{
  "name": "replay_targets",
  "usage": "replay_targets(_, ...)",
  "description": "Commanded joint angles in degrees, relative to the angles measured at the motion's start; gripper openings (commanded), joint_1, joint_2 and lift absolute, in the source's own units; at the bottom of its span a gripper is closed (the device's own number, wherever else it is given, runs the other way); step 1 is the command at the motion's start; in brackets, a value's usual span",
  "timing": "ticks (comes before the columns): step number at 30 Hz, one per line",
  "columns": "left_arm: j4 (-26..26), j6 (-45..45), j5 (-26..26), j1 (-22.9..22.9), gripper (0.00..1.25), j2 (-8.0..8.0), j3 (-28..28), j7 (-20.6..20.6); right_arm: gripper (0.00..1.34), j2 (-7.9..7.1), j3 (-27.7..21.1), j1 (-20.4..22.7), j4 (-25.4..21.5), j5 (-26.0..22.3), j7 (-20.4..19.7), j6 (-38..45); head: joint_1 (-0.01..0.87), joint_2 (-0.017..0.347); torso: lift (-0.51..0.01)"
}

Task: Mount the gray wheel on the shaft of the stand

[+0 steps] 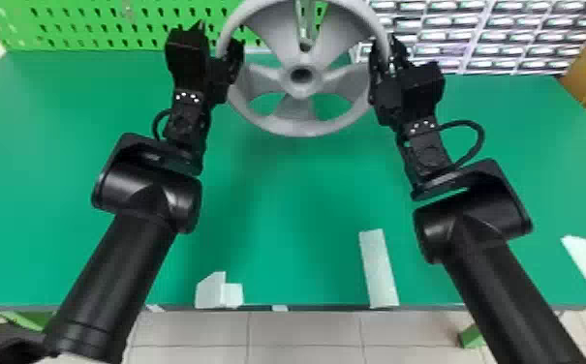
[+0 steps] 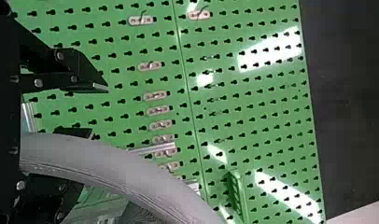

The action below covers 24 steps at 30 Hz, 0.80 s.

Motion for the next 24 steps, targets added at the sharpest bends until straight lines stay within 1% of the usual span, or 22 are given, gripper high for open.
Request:
replay_targets(1,0.0,0.1,0.0,0.3,0.43,-0.01,0.1,2.3,0.16,0.07,-0.1,0.1,0.0,0.0,-1.5,0.1,0.865,0.052,-0.101)
replay_targets(24,0.0,-0.6,-0.9,-0.2,0.44,-0.01,1.5,2.3,0.16,0.07,0.0,-0.3,0.2,0.2,-1.5,0.4,0.865,0.052,-0.101)
